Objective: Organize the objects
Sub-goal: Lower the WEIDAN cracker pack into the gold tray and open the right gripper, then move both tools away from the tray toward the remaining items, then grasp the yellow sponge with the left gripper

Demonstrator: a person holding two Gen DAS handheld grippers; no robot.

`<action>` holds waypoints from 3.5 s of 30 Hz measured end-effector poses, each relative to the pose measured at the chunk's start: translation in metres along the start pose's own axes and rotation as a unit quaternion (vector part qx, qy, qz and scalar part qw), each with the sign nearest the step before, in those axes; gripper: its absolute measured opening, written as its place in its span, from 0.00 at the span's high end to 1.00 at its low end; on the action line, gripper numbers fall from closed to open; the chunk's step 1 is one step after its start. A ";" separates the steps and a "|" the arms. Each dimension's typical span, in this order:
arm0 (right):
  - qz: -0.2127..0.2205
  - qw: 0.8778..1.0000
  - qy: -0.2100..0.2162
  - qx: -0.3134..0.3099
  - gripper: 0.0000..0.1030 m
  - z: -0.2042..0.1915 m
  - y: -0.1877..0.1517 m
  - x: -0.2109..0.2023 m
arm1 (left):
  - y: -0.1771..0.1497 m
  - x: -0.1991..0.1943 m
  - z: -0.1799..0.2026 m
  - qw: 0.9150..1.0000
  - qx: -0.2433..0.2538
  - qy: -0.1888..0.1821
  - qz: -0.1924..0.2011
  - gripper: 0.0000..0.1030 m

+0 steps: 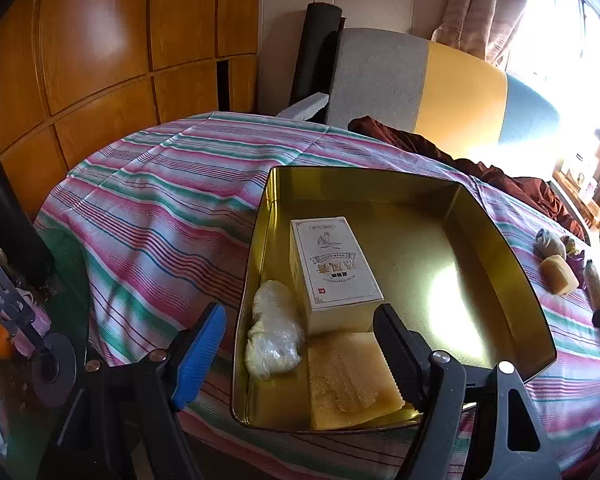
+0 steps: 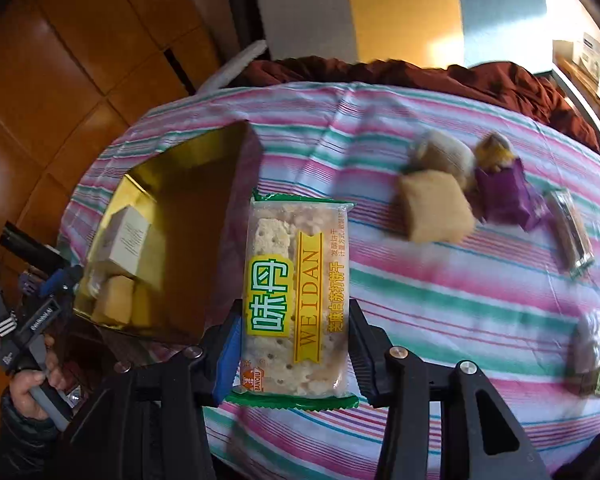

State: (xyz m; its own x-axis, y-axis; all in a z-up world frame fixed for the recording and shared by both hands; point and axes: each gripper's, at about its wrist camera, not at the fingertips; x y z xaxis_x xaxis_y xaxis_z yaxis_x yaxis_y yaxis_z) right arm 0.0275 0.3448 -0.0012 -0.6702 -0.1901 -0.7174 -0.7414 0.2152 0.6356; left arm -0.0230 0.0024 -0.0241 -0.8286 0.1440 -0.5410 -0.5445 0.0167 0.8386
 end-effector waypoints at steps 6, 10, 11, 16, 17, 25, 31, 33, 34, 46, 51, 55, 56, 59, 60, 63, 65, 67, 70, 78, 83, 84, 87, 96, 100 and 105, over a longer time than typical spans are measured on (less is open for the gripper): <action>-0.012 0.997 0.058 -0.056 0.54 -0.082 0.026 0.037 | 0.005 -0.003 -0.017 1.000 -0.022 0.018 0.006 0.25; -0.049 0.994 0.062 -0.077 0.54 -0.121 0.033 0.084 | 0.006 -0.004 -0.027 0.999 -0.034 0.025 0.008 0.25; -0.059 0.994 0.055 -0.076 0.54 -0.126 0.033 0.096 | 0.006 -0.004 -0.030 0.999 -0.036 0.026 0.009 0.25; -0.095 0.993 0.066 -0.025 0.52 -0.143 0.031 0.144 | 0.003 -0.004 -0.040 0.998 -0.046 0.031 0.005 0.24; -0.097 0.993 0.070 -0.020 0.52 -0.146 0.029 0.149 | 0.002 -0.003 -0.042 0.998 -0.048 0.032 0.003 0.24; -0.085 0.992 0.081 -0.036 0.51 -0.158 0.017 0.143 | 0.000 -0.002 -0.050 0.997 -0.058 0.040 0.001 0.22; -0.033 0.996 0.053 -0.059 0.50 -0.157 0.014 0.115 | 0.001 -0.004 -0.044 0.998 -0.053 0.037 0.002 0.21; -0.015 0.997 0.043 -0.069 0.50 -0.157 0.013 0.105 | 0.002 -0.006 -0.041 0.998 -0.049 0.035 0.006 0.21; -0.007 0.996 0.037 -0.075 0.50 -0.158 0.012 0.100 | 0.002 -0.008 -0.039 0.998 -0.047 0.034 0.008 0.20; 0.051 0.995 -0.015 -0.085 0.50 -0.131 0.013 0.061 | 0.010 -0.021 -0.013 0.999 -0.018 0.021 0.022 0.19; 0.065 0.995 -0.038 -0.064 0.50 -0.101 0.011 0.047 | 0.012 -0.022 0.003 1.000 -0.004 0.007 0.023 0.19; 0.075 0.994 -0.062 -0.041 0.50 -0.069 0.010 0.034 | 0.013 -0.022 0.020 1.000 0.010 -0.014 0.024 0.19; 0.076 0.994 -0.069 -0.036 0.50 -0.061 0.010 0.032 | 0.013 -0.022 0.025 0.999 0.014 -0.021 0.023 0.19; 0.074 0.993 -0.093 -0.021 0.50 -0.034 0.009 0.026 | 0.014 -0.020 0.042 0.999 0.027 -0.040 0.024 0.19; 0.072 0.992 -0.099 -0.012 0.50 -0.024 0.008 0.024 | 0.015 -0.020 0.049 0.998 0.032 -0.047 0.023 0.19; 0.065 0.991 -0.118 0.018 0.50 0.011 0.009 0.016 | 0.015 -0.019 0.069 0.996 0.046 -0.069 0.023 0.19; 0.066 0.988 -0.136 0.040 0.50 0.037 0.010 0.007 | 0.015 -0.019 0.084 0.995 0.058 -0.084 0.022 0.19; 0.070 0.983 -0.157 0.057 0.50 0.064 0.013 -0.002 | 0.017 -0.019 0.098 0.992 0.068 -0.100 0.022 0.19; 0.073 0.974 -0.201 0.082 0.50 0.109 0.015 -0.014 | 0.020 -0.021 0.121 0.989 0.082 -0.124 0.023 0.19; 0.096 0.928 -0.264 0.246 0.50 0.220 -0.005 -0.045 | 0.025 -0.019 0.197 0.973 0.120 -0.195 0.011 0.19; 0.103 0.918 -0.244 0.297 0.50 0.234 -0.012 -0.053 | 0.022 -0.006 0.253 0.964 0.127 -0.235 -0.016 0.19; 0.102 0.918 -0.237 0.300 0.50 0.234 -0.013 -0.052 | 0.021 -0.002 0.264 0.962 0.125 -0.241 -0.024 0.19; 0.103 0.921 -0.228 0.299 0.50 0.232 -0.013 -0.052 | 0.018 0.011 0.293 0.957 0.125 -0.257 -0.043 0.19; 0.105 0.923 -0.211 0.304 0.50 0.234 -0.010 -0.050 | 0.013 0.078 0.364 0.955 0.097 -0.250 -0.128 0.15; 0.105 0.923 -0.207 0.306 0.50 0.235 -0.011 -0.050 | 0.015 0.107 0.388 0.959 0.079 -0.228 -0.146 0.05; 0.103 0.922 -0.206 0.311 0.50 0.237 -0.012 -0.050 | 0.011 0.134 0.411 0.962 0.083 -0.209 -0.155 0.06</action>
State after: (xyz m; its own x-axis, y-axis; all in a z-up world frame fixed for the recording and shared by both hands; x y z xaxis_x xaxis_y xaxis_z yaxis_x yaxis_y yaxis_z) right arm 0.0777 0.5792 -0.0402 -0.6304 0.2680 -0.7286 -0.3516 0.7381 0.5758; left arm -0.0872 0.4287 -0.0609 -0.4866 0.4910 -0.7226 -0.7004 0.2751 0.6586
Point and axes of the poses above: each gripper's, at about its wrist camera, not at the fingertips, and x roughly the way its jaws point, z to its right, y to its top, and after that the axes turned 12 degrees about z, right-handed
